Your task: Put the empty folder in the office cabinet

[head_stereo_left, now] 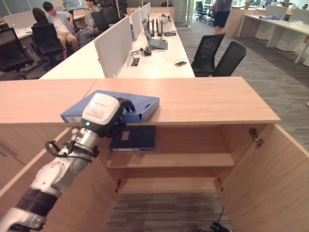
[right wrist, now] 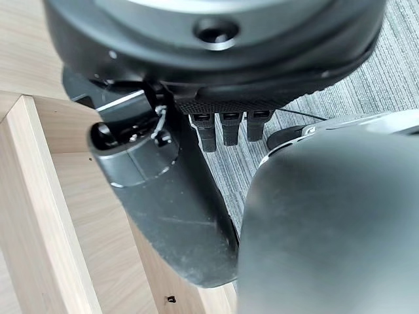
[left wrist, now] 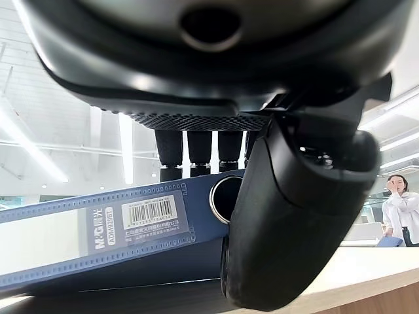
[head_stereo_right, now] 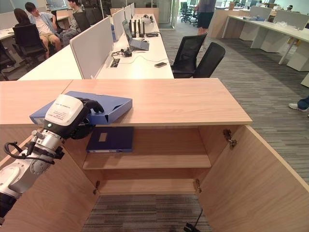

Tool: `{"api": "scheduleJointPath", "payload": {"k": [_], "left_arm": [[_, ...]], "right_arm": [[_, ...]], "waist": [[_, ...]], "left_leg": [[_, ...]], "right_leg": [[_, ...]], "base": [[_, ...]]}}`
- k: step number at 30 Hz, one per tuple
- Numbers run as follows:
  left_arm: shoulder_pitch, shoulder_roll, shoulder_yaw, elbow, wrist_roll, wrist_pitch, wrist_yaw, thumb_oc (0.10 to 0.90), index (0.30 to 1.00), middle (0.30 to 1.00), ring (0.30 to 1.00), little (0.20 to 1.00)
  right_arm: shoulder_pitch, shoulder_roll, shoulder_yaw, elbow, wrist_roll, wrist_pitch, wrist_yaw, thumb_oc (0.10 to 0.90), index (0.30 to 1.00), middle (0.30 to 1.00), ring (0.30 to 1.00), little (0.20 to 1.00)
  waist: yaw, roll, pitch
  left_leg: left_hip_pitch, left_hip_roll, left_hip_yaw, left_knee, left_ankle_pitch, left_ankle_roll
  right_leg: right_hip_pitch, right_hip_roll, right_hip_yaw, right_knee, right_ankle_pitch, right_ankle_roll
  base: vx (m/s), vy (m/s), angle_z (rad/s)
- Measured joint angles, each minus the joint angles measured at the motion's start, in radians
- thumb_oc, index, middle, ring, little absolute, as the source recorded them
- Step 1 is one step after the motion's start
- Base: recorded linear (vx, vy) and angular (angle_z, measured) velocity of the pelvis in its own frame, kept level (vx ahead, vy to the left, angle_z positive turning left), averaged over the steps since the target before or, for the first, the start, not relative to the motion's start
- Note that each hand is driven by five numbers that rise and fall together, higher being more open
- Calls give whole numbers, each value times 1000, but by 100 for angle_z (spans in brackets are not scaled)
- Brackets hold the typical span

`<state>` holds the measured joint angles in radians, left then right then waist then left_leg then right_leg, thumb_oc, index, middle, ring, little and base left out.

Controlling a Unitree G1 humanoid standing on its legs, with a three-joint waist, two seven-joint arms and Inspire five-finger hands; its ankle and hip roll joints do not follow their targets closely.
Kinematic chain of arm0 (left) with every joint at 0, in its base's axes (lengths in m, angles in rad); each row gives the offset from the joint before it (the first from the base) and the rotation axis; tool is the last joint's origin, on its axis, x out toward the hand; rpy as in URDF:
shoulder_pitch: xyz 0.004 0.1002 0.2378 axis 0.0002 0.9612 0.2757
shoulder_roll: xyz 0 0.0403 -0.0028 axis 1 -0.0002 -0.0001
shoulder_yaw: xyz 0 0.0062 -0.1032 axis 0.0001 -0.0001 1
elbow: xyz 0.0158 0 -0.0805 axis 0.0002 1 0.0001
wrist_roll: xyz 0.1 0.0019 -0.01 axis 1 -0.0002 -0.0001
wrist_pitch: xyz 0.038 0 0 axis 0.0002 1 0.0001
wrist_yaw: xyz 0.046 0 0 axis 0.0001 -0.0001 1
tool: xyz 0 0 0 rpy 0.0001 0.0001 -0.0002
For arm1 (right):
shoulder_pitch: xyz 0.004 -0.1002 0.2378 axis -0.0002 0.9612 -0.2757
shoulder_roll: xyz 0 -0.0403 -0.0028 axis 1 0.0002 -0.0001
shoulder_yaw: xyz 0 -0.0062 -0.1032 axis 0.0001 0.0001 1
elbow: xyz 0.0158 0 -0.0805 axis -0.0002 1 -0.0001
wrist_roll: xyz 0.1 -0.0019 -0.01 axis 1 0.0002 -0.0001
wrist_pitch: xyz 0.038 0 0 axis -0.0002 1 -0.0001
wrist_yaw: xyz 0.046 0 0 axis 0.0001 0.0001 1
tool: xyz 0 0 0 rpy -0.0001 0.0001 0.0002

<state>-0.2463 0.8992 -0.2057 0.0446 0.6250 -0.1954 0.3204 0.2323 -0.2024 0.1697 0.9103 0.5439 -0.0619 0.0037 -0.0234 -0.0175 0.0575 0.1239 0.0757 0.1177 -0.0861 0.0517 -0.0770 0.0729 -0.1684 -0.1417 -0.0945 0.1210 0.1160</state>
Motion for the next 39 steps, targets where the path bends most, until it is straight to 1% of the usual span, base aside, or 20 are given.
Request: {"api": "scheduleJointPath", "payload": {"k": [3,6,8,10,11,14,16,17,19,21,23,25,27,28,29,30,33,35,36,39], "left_arm": [[23,-19,45,-30,-36,-2,-8,400,300,300,300,300],[70,-56,110,-91,-114,-3,-8,400,300,300,300,300],[83,-58,145,-122,-156,-2,-10,400,300,300,300,300],[112,-60,223,-185,-237,-3,-10,400,300,300,300,300],[114,-65,262,-233,-286,-3,-10,400,300,300,300,300],[129,-90,345,-308,-364,-16,-3,400,300,300,300,300],[135,-108,385,-354,-506,-43,-5,400,300,300,300,300],[138,-108,396,-367,-545,-52,-5,400,300,300,300,300],[140,-108,412,-377,-667,-93,-14,400,300,300,300,300],[140,-108,418,-407,-791,-101,-58,400,300,300,300,300],[142,-137,419,-425,-947,-115,-137,400,300,300,300,300],[153,-176,398,-460,-1185,-113,-263,400,300,300,300,300],[175,-172,385,-484,-1326,-110,-368,400,300,300,300,300],[223,-158,385,-492,-1445,-99,-436,400,300,300,300,300],[248,-148,384,-496,-1486,-84,-461,400,300,300,300,300],[284,-111,384,-499,-1550,-55,-498,400,300,300,300,300],[366,9,377,-490,-1653,42,-577,400,300,300,300,300],[394,47,365,-489,-1713,90,-604,400,300,300,300,300],[400,65,348,-484,-1738,130,-623,400,300,300,300,300],[398,85,300,-484,-1796,173,-641,400,300,300,300,300]], "right_arm": [[-2,0,0,0,10,0,0,800,900,900,900,900],[-5,1,0,0,10,1,0,800,900,900,900,900],[-7,3,0,0,10,2,0,800,900,900,900,900],[-13,4,0,0,10,3,0,800,900,900,900,900],[-14,3,-1,0,10,3,0,800,900,900,900,900],[-25,1,-3,0,10,3,0,800,900,900,900,900],[-39,2,-3,0,10,5,2,800,900,900,900,900],[-45,2,-3,0,10,5,5,800,900,900,900,900],[-56,2,-2,0,10,5,12,800,900,900,900,900],[-63,0,-2,0,9,6,13,800,900,900,900,900],[-73,-2,-1,0,8,11,16,800,900,900,900,900],[-78,-6,-1,1,6,18,23,800,900,900,900,900],[-83,-10,-1,1,5,25,27,800,900,900,900,900],[-83,-17,0,1,5,27,36,800,900,900,900,900],[-82,-20,0,1,5,29,41,800,900,900,900,900],[-83,-23,3,2,2,31,45,800,900,900,900,900],[-82,-23,4,10,-14,35,55,800,900,900,900,900],[-82,-24,6,11,-28,35,55,800,900,900,900,900],[-83,-24,10,12,-32,35,55,800,900,900,900,900],[-89,-22,17,18,-33,35,57,800,900,900,900,900]], "waist": [[0,0,0],[2,0,1],[7,0,1],[15,1,2],[29,3,4],[47,7,6],[55,11,8],[56,12,9],[56,19,10],[62,31,14],[67,45,19],[70,57,19],[75,67,19],[75,77,19],[77,82,19],[80,87,19],[84,91,19],[84,90,19],[89,89,19],[93,89,19]], "left_leg": [[0,0,-3,0,0,0],[-2,1,-8,0,-1,0],[-4,2,-14,0,0,0],[-5,5,-15,0,-1,-2],[-5,6,-16,0,-2,-2],[-5,6,-21,0,-2,-1],[-6,6,-25,0,-1,-1],[-6,6,-27,0,-1,-1],[-6,5,-40,0,-1,-2],[-6,6,-46,0,-1,-2],[-7,6,-47,0,-2,-2],[-7,6,-51,0,0,-3],[-7,6,-51,0,2,0],[-4,6,-50,0,1,1],[-3,6,-50,0,1,1],[-2,6,-51,0,2,2],[-1,8,-63,0,-1,-3],[-1,8,-67,0,0,-4],[-1,7,-68,0,-1,-6],[-1,7,-68,0,0,-7]], "right_leg": [[1,0,-2,0,-1,0],[1,0,-5,0,-2,-2],[3,1,-8,0,-5,-2],[4,4,-9,0,-7,-1],[4,4,-11,0,-8,-1],[6,4,-15,0,-10,-1],[8,5,-18,0,-10,-2],[9,5,-21,0,-10,-2],[18,4,-34,0,-15,1],[22,4,-37,0,-17,-1],[23,4,-38,0,-17,-1],[23,4,-41,0,-17,-2],[23,5,-46,0,-16,-4],[25,4,-48,0,-16,-4],[27,4,-48,0,-16,-4],[28,5,-49,0,-17,-5],[37,6,-59,0,-21,-6],[38,7,-59,0,-23,-4],[39,6,-59,0,-26,0],[39,6,-59,0,-25,-1]], "base": [[0,0,0],[5,-14,4],[7,-17,8],[-1,-7,2],[-4,-26,6],[-3,-14,4],[-3,-9,3],[-10,-18,11],[-12,-15,17],[-15,-16,11],[0,0,0],[-22,-7,3],[0,0,0],[0,0,0],[0,0,0],[-14,-4,4],[-12,-7,11],[-8,-9,8],[-14,-10,3],[0,0,0]]}}
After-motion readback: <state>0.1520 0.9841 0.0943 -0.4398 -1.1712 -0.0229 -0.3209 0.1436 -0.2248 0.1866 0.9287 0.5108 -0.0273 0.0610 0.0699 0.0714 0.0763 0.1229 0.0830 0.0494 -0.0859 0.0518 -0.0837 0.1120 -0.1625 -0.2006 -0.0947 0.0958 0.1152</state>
